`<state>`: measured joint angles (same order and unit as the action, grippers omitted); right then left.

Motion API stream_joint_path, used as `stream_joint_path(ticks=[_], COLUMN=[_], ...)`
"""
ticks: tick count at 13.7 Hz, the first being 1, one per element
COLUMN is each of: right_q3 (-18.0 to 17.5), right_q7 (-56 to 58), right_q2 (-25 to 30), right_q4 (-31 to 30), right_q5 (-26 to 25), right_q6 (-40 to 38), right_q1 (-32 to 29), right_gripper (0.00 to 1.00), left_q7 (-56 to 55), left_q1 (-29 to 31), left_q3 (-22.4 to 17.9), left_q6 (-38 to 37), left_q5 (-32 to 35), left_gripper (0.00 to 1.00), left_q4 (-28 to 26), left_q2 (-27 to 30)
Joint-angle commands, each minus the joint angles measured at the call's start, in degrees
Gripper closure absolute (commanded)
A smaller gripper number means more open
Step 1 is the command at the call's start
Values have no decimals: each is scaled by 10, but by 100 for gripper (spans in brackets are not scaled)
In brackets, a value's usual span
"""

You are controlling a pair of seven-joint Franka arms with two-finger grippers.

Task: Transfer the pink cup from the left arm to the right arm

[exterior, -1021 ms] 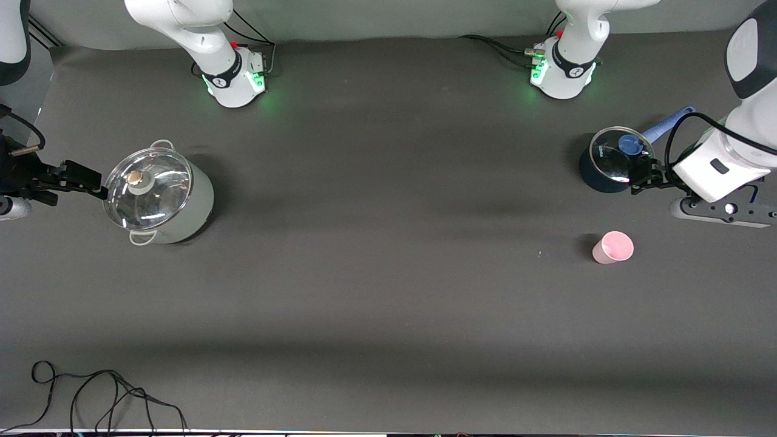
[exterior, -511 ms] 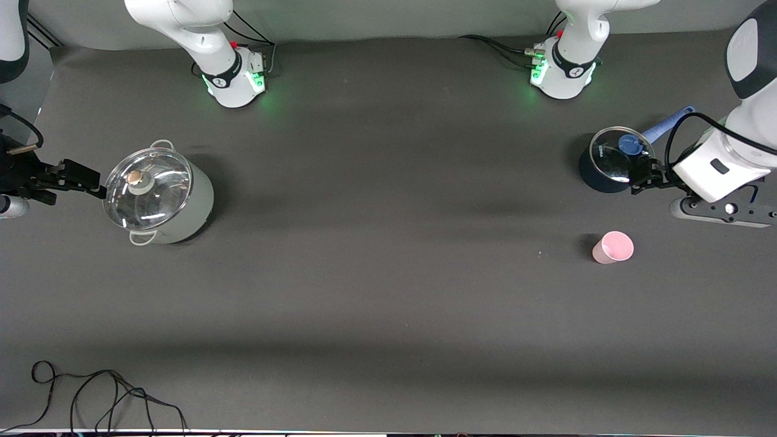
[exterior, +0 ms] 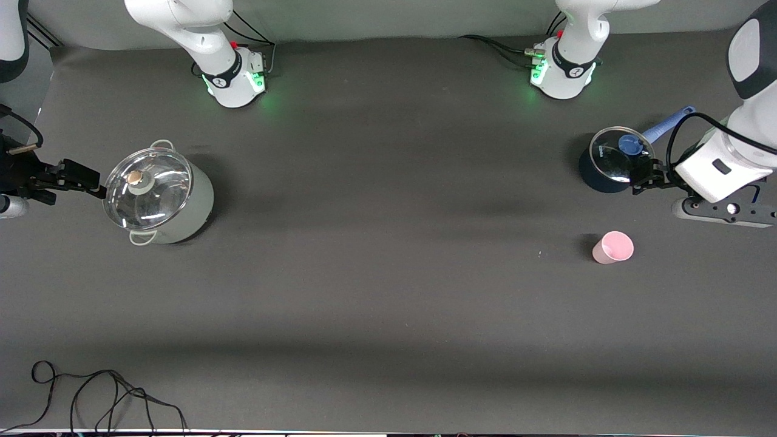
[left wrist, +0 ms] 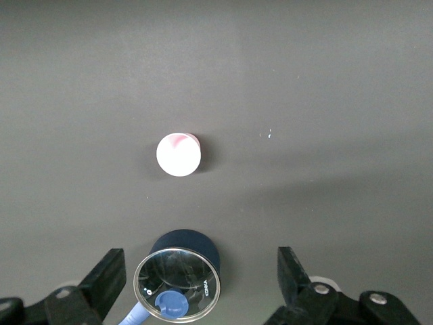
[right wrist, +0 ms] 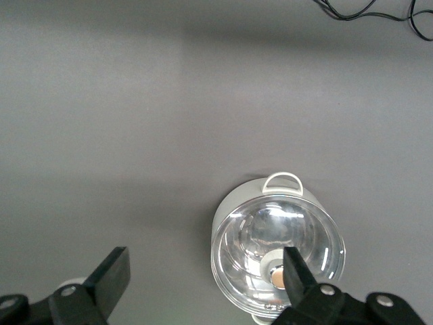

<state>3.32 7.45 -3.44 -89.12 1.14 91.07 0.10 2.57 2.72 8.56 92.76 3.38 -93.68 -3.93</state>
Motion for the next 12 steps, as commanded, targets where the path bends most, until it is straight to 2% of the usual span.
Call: stream_joint_path(ticks=[1, 8, 12], right_q3=[5, 5, 5], right_q7=[9, 9, 10], right_q2=[8, 8, 8], right_q4=[-4, -4, -4], right_q5=[-8, -8, -8], right_q6=[3, 3, 3], right_q1=[5, 5, 5], right_gripper=[0, 0, 0], left_q7=[3, 14, 127], left_q1=[2, 8, 38], left_q3=[0, 0, -2], left_q6=[-12, -20, -19], left_q5=[-3, -2, -1], left_gripper=[0, 0, 0], left_q4=[6, 9, 12], left_q2=[-2, -3, -6])
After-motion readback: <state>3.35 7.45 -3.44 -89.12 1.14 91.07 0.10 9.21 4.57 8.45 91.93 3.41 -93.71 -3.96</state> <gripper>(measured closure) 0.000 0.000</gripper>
